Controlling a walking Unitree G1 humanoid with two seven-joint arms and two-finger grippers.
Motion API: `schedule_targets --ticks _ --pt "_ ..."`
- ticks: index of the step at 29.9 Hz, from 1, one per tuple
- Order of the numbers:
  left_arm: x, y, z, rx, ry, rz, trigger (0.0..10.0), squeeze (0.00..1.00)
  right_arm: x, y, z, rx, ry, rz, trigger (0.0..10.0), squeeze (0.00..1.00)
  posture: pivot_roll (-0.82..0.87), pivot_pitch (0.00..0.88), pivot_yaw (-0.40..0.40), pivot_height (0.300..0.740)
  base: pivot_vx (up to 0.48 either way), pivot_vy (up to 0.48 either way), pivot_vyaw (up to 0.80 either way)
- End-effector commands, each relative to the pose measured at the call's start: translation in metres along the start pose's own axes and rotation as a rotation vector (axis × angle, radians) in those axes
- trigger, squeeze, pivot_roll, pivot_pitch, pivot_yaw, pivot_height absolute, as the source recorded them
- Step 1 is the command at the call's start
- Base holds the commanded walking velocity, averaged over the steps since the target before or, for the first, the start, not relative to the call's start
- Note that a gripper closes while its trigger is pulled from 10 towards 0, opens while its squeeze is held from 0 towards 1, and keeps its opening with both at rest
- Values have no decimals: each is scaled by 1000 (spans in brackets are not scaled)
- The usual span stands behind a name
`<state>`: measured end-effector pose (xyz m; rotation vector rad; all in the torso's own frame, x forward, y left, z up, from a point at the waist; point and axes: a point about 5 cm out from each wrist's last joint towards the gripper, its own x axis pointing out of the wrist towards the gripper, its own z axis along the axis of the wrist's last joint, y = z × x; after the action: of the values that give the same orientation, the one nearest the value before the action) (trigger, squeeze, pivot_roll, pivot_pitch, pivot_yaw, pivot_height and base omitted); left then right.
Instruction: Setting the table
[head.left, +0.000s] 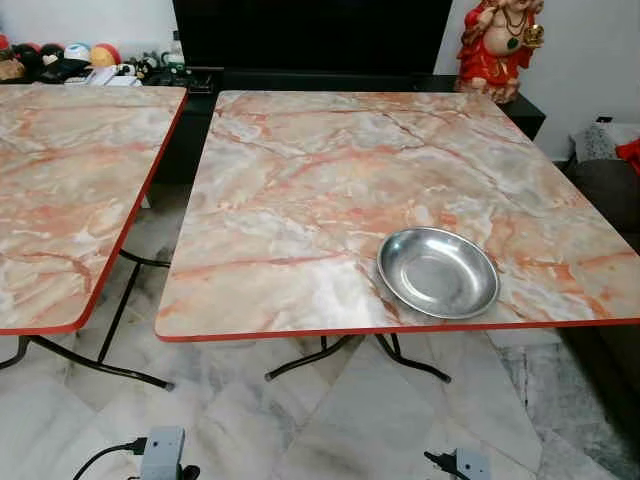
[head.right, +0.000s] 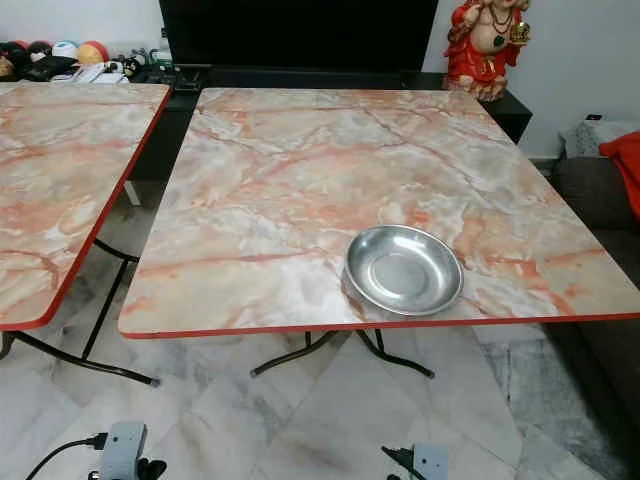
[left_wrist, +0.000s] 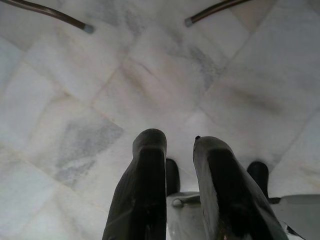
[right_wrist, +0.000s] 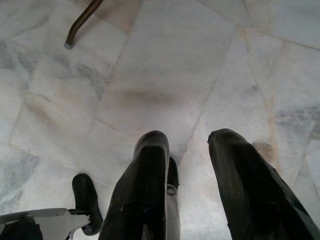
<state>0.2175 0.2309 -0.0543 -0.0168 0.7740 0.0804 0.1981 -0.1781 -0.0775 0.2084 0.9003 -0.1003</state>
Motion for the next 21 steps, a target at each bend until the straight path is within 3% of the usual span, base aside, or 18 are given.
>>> schedule_targets --ticks 1,14,21 --pt "-2 2 -8 -20 33 3 10000 0 0 2 -5 -14 22 3 10000 0 77 53 -29 740 0 0 0" --pt "-7 7 -22 28 75 -5 10000 0 -2 -1 -9 0 21 -1 10000 0 83 24 -16 740 0 0 0" --pt "-16 18 -43 14 124 30 10000 0 -3 -4 -15 4 30 -4 10000 0 87 37 -27 740 0 0 0"
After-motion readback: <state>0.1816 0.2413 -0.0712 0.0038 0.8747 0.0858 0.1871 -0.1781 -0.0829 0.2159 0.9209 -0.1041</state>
